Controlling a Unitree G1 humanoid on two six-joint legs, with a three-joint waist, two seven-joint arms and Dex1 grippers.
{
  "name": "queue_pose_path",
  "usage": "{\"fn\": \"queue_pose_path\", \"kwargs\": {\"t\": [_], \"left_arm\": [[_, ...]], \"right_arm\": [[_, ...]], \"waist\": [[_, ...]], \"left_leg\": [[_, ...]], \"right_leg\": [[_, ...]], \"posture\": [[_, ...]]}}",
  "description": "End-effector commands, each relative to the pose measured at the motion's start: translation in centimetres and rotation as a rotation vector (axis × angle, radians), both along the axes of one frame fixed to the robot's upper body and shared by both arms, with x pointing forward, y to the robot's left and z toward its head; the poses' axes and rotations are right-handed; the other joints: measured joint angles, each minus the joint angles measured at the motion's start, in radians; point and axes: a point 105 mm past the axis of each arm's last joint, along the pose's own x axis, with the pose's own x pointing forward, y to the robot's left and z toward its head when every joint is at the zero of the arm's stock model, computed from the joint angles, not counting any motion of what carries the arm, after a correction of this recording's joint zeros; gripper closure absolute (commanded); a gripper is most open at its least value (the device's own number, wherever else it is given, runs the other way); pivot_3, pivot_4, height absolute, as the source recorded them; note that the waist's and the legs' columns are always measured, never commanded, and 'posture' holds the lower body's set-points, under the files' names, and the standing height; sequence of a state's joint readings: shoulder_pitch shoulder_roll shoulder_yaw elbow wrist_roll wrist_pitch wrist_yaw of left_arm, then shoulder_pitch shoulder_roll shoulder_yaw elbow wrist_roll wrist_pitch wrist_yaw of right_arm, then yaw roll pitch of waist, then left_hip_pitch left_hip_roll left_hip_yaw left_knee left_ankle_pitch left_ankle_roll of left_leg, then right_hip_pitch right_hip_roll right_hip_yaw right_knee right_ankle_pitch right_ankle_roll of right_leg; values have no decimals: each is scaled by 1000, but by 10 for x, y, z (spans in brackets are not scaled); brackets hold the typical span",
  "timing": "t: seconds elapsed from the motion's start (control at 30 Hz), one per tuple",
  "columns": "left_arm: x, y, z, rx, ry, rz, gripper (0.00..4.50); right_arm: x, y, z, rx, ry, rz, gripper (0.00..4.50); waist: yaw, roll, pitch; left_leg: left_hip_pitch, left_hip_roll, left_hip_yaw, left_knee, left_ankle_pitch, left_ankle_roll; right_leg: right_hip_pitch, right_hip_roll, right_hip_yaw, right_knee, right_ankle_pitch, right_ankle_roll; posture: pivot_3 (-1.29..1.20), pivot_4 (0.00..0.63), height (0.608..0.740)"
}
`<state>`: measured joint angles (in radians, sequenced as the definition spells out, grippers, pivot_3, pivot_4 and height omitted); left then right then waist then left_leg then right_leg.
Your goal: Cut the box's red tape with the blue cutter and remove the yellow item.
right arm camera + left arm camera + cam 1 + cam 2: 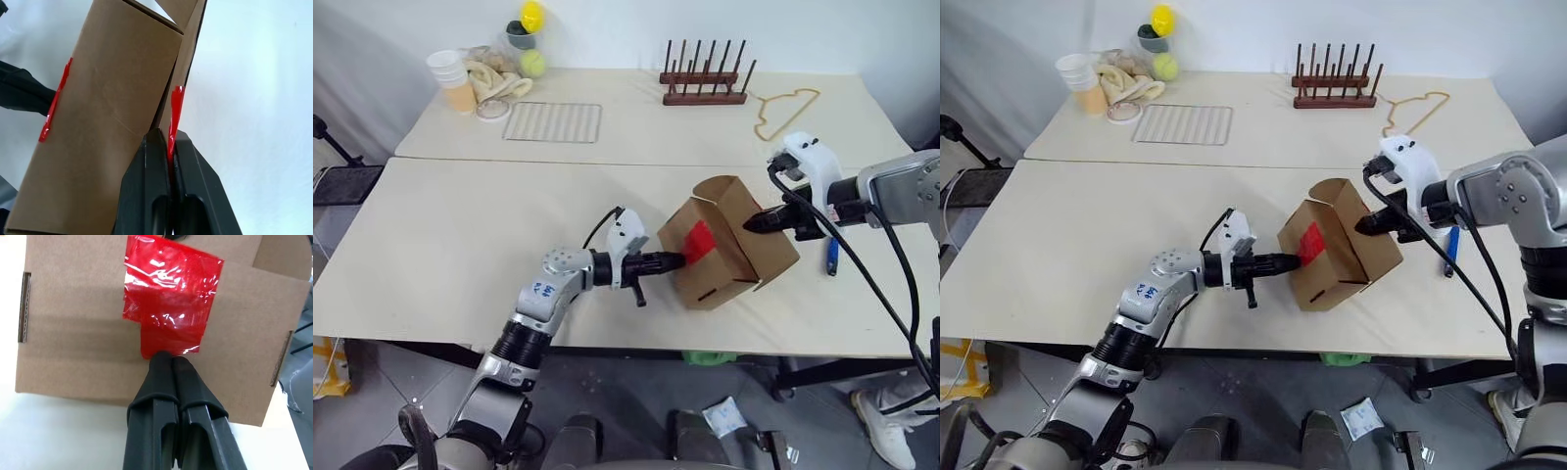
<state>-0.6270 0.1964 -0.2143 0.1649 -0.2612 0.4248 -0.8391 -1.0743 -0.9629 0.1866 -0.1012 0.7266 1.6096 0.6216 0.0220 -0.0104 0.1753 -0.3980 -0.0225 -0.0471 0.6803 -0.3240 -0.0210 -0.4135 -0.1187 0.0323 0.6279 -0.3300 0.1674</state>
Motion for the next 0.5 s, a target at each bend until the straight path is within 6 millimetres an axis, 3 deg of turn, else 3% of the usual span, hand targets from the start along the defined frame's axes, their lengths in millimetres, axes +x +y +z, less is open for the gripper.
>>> {"fn": "queue_pose_path", "kwargs": {"t": [0.03,0.17,0.5], "left_arm": [[-2,0,-4,11,5,27,4500],[-5,8,-11,37,30,47,4500],[-6,27,-15,69,45,93,4500]], "right_arm": [[-9,14,-7,-27,-4,75,4471],[-17,28,-7,-48,-58,132,4471],[-20,38,-18,-66,-129,124,4471]], "waist": [[2,0,0],[1,0,0],[1,0,0]], "left_leg": [[0,0,0,0,0,0],[0,0,0,0,0,0],[0,1,0,-1,0,0]], "right_leg": [[0,0,0,0,0,0],[0,0,0,0,1,0],[1,1,-1,0,1,-1]], "posture": [[0,150,740],[0,150,740],[0,150,740]]}}
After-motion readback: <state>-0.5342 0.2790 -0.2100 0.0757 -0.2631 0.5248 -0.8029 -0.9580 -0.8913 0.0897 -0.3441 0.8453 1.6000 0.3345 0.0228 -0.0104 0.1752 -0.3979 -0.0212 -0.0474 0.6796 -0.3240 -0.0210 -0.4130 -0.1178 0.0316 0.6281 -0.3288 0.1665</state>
